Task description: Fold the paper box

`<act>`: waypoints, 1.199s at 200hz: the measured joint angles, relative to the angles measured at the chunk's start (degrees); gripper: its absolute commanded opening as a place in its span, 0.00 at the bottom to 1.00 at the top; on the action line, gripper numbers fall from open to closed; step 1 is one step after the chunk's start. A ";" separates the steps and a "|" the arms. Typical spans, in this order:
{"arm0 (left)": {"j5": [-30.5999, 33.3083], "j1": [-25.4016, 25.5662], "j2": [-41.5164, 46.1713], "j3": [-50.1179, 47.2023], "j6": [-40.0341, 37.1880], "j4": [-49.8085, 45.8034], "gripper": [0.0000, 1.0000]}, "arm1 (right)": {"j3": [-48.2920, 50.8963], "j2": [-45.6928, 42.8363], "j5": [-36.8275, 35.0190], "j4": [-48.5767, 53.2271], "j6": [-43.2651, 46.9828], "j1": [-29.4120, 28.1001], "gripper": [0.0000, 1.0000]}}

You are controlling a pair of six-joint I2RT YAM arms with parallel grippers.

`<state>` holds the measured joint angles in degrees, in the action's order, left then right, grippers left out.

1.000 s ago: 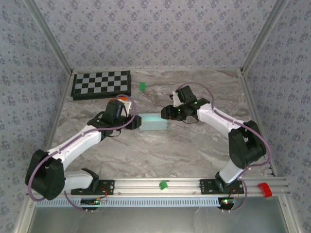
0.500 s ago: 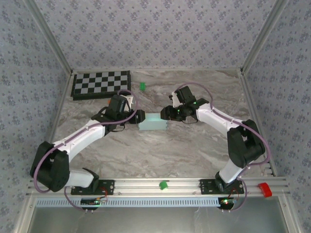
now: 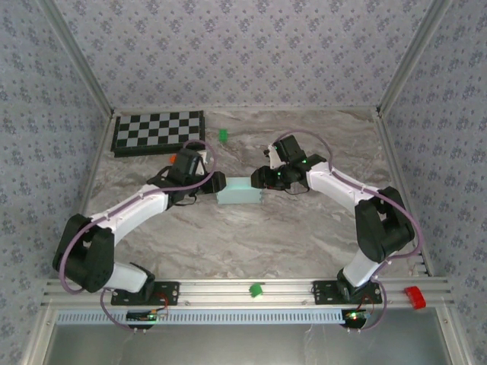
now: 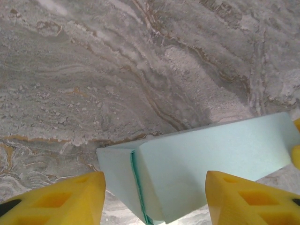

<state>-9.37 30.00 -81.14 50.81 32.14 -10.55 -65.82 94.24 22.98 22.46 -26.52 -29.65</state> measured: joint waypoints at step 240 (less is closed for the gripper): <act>-1.44 0.00 -1.27 -1.16 -1.49 1.18 0.39 | -0.52 0.92 -5.22 1.11 1.31 -2.01 0.48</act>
<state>-10.81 30.00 -82.41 49.65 30.65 -9.37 -66.35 95.15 17.76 23.57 -25.21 -31.66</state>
